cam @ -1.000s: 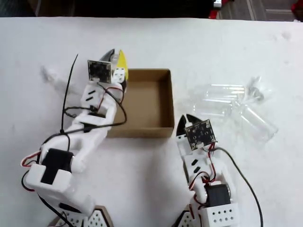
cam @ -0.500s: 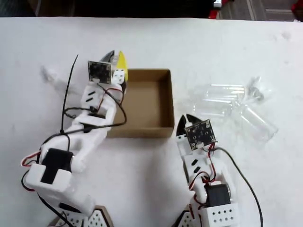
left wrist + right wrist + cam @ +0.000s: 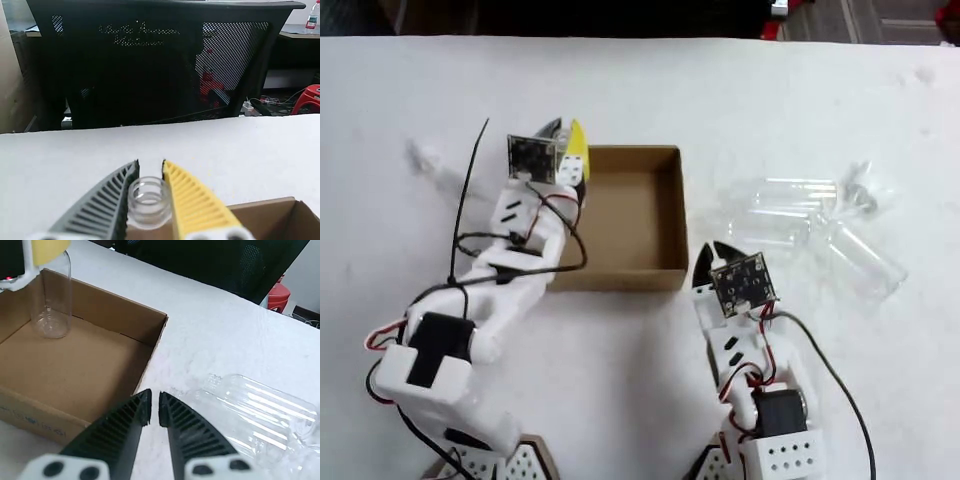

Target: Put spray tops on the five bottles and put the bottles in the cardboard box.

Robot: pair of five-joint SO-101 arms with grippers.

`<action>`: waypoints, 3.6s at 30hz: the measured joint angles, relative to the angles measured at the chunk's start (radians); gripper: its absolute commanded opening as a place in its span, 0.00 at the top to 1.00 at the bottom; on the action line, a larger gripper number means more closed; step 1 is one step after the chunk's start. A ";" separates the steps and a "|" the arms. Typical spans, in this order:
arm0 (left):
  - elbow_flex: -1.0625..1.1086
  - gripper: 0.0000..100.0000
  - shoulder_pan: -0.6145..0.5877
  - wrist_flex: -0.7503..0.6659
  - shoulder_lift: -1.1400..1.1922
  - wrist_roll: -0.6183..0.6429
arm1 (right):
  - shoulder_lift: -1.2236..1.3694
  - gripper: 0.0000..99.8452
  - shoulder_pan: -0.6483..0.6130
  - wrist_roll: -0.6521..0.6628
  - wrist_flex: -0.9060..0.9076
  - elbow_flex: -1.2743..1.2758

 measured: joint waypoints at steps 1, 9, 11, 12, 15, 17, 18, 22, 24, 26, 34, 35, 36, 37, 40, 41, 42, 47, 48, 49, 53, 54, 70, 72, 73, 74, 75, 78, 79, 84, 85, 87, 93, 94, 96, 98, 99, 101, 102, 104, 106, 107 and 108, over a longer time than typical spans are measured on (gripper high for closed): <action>0.002 0.92 0.000 0.000 0.000 0.000 | 0.000 0.99 0.000 0.000 0.000 0.000; 0.003 0.70 0.000 0.000 0.000 0.000 | 0.000 0.99 0.000 0.000 0.000 0.000; 0.003 0.72 0.000 0.000 0.000 0.000 | 0.000 0.99 0.000 0.000 0.000 0.000; 0.003 0.73 0.000 -0.002 0.000 0.000 | 0.000 0.99 0.000 0.000 0.000 0.000; 0.003 0.75 0.000 -0.002 0.000 0.000 | 0.000 0.99 0.000 0.000 0.000 0.000; 0.003 0.76 0.000 -0.002 0.000 0.000 | 0.000 0.99 0.000 0.000 0.000 0.000; 0.003 0.76 0.000 -0.002 0.000 0.000 | 0.000 0.99 0.000 0.000 0.000 0.000; 0.060 0.76 0.000 -0.002 -0.064 0.000 | 0.000 0.99 0.000 0.000 0.000 0.000; 0.114 0.76 0.000 -0.002 -0.132 0.000 | 0.000 0.99 0.000 0.000 0.000 0.000; 0.173 0.76 0.000 -0.002 -0.215 0.000 | 0.000 0.99 0.000 0.000 0.000 0.000; 0.255 0.76 0.002 0.249 -0.582 0.095 | 0.000 0.99 0.000 0.000 0.000 0.000; 0.255 0.76 0.002 0.308 -0.634 0.127 | 0.000 0.99 0.000 0.000 0.000 0.000; 0.255 0.76 0.002 0.373 -0.686 0.158 | 0.000 0.99 0.000 0.000 0.000 0.000; 0.255 0.76 0.002 0.439 -0.744 0.178 | 0.000 0.99 0.000 0.000 0.000 0.000; 0.255 0.76 0.000 0.644 -0.928 0.219 | 0.000 0.99 0.000 0.000 0.000 0.000; 0.255 0.76 0.000 0.712 -0.991 0.235 | 0.000 0.99 0.000 0.000 0.000 0.000; 0.255 0.76 0.000 0.783 -1.054 0.252 | 0.000 0.99 0.000 0.000 0.000 0.000; 0.256 0.76 0.000 1.088 -1.349 0.292 | 0.000 0.99 0.000 0.000 0.000 0.000; 0.256 0.76 0.000 1.143 -1.398 0.293 | 0.000 0.99 0.000 0.000 0.000 0.000; 0.256 0.76 0.000 1.198 -1.445 0.295 | 0.000 0.99 0.000 0.000 0.000 0.000; 0.256 0.76 0.000 1.415 -1.571 0.295 | 0.000 0.99 0.000 0.000 0.000 0.000; 0.256 0.76 0.000 1.464 -1.583 0.295 | 0.000 0.99 0.000 0.000 0.000 0.000; 0.493 0.76 -0.058 1.456 -1.593 0.295 | 0.000 0.99 0.000 0.000 0.000 0.000; 0.493 0.76 -0.058 1.452 -1.593 0.295 | 0.000 0.99 0.000 0.000 0.000 0.000; 0.493 0.76 -0.057 1.450 -1.593 0.295 | 0.000 0.99 0.000 0.002 0.000 0.000; 0.493 0.76 -0.057 1.450 -1.593 0.295 | 0.000 0.99 0.000 0.003 0.000 0.000; 0.493 0.76 -0.057 1.450 -1.593 0.295 | 0.000 0.99 0.000 0.003 0.000 0.000; 0.493 0.76 -0.057 1.450 -1.593 0.295 | 0.000 0.99 0.000 0.005 0.000 0.000; 0.493 0.76 -0.057 1.450 -1.593 0.295 | 0.000 0.99 0.000 0.006 0.000 0.000; 0.512 0.76 -0.058 1.448 -1.593 0.218 | 0.000 0.98 0.000 -0.009 0.009 0.000; 0.519 0.76 -0.058 1.448 -1.591 0.190 | 0.000 0.98 -0.002 -0.037 0.012 0.000; 0.522 0.76 -0.054 1.448 -1.591 0.163 | 0.000 0.95 -0.018 -0.080 0.012 0.000; 0.522 0.76 -0.055 1.448 -1.591 0.160 | 0.015 0.86 -0.026 -0.094 0.012 0.002; 0.522 0.76 -0.055 1.448 -1.591 0.160 | 0.029 0.86 -0.029 -0.094 0.012 0.002; 0.522 0.76 -0.055 1.448 -1.591 0.160 | 0.048 0.86 -0.031 -0.094 0.012 0.003; 0.522 0.76 -0.055 1.448 -1.591 0.160 | 0.057 0.86 -0.031 -0.094 0.012 0.003; 0.522 0.76 -0.055 1.448 -1.591 0.160 | 0.057 0.86 -0.031 -0.094 0.012 0.003; 0.522 0.76 -0.055 1.448 -1.591 0.160 | 0.058 0.86 -0.031 -0.094 0.012 0.003; 0.522 0.76 -0.055 1.448 -1.591 0.160 | 0.060 0.86 -0.031 -0.094 0.012 0.003; 0.522 0.76 -0.055 1.448 -1.591 0.160 | 0.060 0.86 -0.031 -0.094 0.012 0.003; 0.522 0.76 -0.055 1.448 -1.591 0.155 | 0.060 0.86 -0.031 -0.094 0.012 0.003; 0.522 0.76 -0.055 1.448 -1.591 0.143 | 0.060 0.86 -0.031 -0.094 0.012 0.003; 0.522 0.76 -0.055 1.448 -1.591 0.123 | 0.060 0.86 -0.031 -0.094 0.012 0.003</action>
